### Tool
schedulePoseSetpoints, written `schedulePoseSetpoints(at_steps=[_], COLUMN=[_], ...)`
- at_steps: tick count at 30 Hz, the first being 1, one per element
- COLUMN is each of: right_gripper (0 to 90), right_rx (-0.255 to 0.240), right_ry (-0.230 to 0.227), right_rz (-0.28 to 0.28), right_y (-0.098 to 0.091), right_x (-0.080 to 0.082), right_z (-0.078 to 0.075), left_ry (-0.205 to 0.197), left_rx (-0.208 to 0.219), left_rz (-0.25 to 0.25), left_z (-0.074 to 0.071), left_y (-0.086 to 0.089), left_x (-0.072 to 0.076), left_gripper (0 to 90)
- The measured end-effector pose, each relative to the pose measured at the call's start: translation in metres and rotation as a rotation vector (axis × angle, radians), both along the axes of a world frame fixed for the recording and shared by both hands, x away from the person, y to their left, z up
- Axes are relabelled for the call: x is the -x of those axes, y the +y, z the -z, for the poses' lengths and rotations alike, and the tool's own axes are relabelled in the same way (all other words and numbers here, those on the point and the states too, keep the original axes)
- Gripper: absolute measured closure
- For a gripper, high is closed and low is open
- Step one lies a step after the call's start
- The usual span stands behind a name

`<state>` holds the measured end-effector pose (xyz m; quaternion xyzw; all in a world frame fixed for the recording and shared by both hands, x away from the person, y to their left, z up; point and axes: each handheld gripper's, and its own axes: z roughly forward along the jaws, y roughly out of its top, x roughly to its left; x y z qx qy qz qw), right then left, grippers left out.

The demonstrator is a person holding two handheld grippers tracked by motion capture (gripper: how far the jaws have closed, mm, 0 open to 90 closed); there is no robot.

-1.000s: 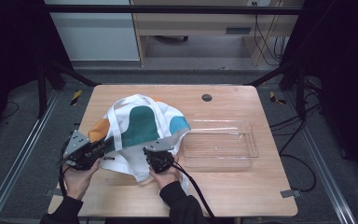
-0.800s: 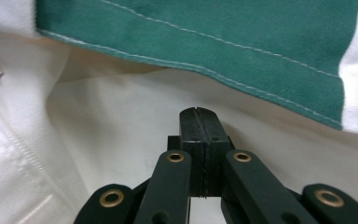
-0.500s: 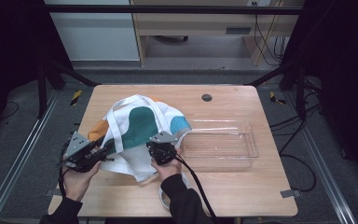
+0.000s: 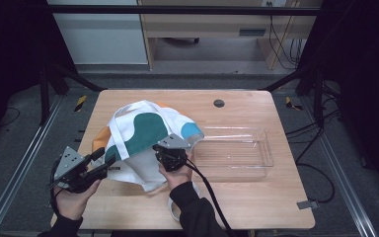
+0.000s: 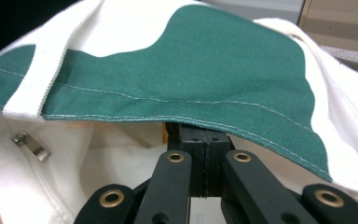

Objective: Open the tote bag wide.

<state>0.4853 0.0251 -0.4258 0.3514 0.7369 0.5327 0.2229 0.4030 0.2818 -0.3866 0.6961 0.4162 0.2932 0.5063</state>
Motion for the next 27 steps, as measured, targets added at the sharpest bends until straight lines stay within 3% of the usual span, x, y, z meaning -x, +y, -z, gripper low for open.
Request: schedulePoseSetpoints(at_steps=[7,11,17,22,27], right_gripper=[90.0,90.0,90.0,90.0,90.0], right_rx=[-0.008,-0.007,-0.006,-0.009,-0.007], right_ry=[-0.012,-0.014,-0.013,-0.011,-0.008], right_rz=[-0.005,-0.006,-0.011,-0.009,-0.013], right_y=[-0.003,-0.003,-0.005,-0.006,-0.006], right_x=[0.002,0.002,0.002,0.002,0.002], right_z=[-0.010,-0.014,-0.017,-0.018,-0.017], left_ry=[0.009,0.006,0.072,0.095,0.064], left_rx=[-0.013,-0.034,-0.088,-0.064,-0.042], left_rz=[0.014,0.022,0.029,-0.009,-0.033], left_z=[0.002,0.006,0.025,0.032,0.030], left_y=[-0.013,-0.022,-0.037,-0.042,-0.042], left_x=[0.010,0.015,0.010,-0.004,-0.012], left_gripper=[61.7,71.4,84.1,90.0,90.0])
